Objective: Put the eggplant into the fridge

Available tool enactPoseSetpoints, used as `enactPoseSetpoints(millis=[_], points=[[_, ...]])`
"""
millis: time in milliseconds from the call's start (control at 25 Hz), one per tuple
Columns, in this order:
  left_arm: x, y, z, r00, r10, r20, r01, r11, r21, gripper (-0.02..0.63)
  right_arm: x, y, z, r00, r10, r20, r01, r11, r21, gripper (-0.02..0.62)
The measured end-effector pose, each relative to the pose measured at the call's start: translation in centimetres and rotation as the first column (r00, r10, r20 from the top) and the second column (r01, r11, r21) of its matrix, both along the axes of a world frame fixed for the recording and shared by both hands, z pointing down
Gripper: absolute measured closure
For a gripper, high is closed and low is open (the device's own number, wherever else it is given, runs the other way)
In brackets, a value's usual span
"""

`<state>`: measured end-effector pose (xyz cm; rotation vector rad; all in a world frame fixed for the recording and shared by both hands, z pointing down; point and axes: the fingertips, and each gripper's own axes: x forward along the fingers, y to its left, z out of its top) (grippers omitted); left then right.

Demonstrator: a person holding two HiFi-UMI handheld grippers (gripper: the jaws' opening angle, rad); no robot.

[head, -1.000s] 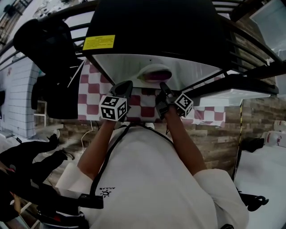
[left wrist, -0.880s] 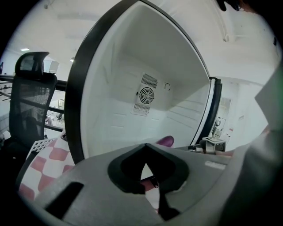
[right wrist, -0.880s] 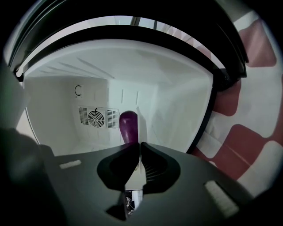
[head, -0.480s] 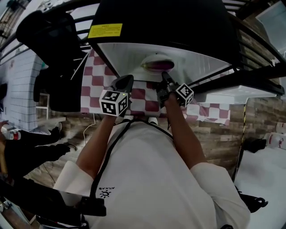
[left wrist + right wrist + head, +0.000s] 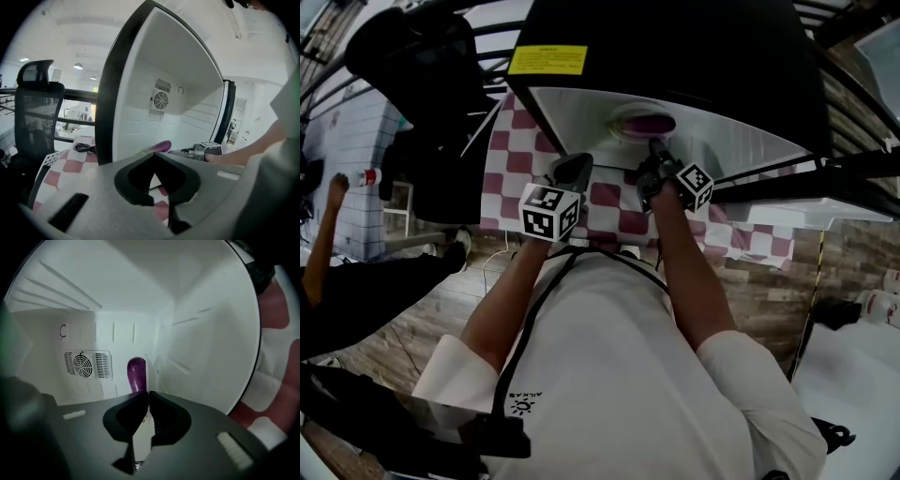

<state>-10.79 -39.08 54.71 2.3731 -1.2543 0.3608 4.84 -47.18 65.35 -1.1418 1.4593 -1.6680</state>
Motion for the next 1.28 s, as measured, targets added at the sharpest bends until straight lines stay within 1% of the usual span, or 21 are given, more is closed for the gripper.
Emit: enactPoseSetpoints(millis=[240, 640, 880, 1120, 1160, 1280], points=[[-0.2, -0.4, 0.2, 1.0, -0.001, 0.002, 0.001, 1.0, -0.008, 0.6, -0.7, -1.0, 0.7, 1.0, -0.009, -0.026, 0.008, 1.0, -0.029, 0.572], [-0.6, -1.0, 0.4, 1.0, -0.022, -0.001, 0.022, 1.0, -0.019, 0.6, -0.8, -1.7, 1.8, 0.998, -0.016, -0.065, 0.007, 0.991, -0.134, 0.574], [-0.1, -1.1, 0.6, 1.0, -0.016, 0.014, 0.016, 1.0, -0.022, 0.6, -0.9, -2.1, 1.8, 0.996, -0.03, -0.083, 0.017, 0.988, -0.151, 0.574], [-0.1, -1.5, 0.9, 1.0, -0.019, 0.015, 0.019, 0.999, -0.028, 0.6, -1.3, -2.6, 2.0, 0.993, -0.063, -0.096, 0.046, 0.986, -0.162, 0.572], [-0.1, -1.5, 1.0, 1.0, -0.019, 0.016, 0.02, 0.999, -0.029, 0.6, -1.5, -2.7, 1.9, 0.993, -0.066, -0.095, 0.051, 0.986, -0.16, 0.569], [-0.1, -1.6, 0.9, 1.0, -0.019, 0.012, 0.019, 0.999, -0.03, 0.6, -1.8, -2.7, 1.5, 0.994, -0.073, -0.087, 0.06, 0.987, -0.151, 0.518]])
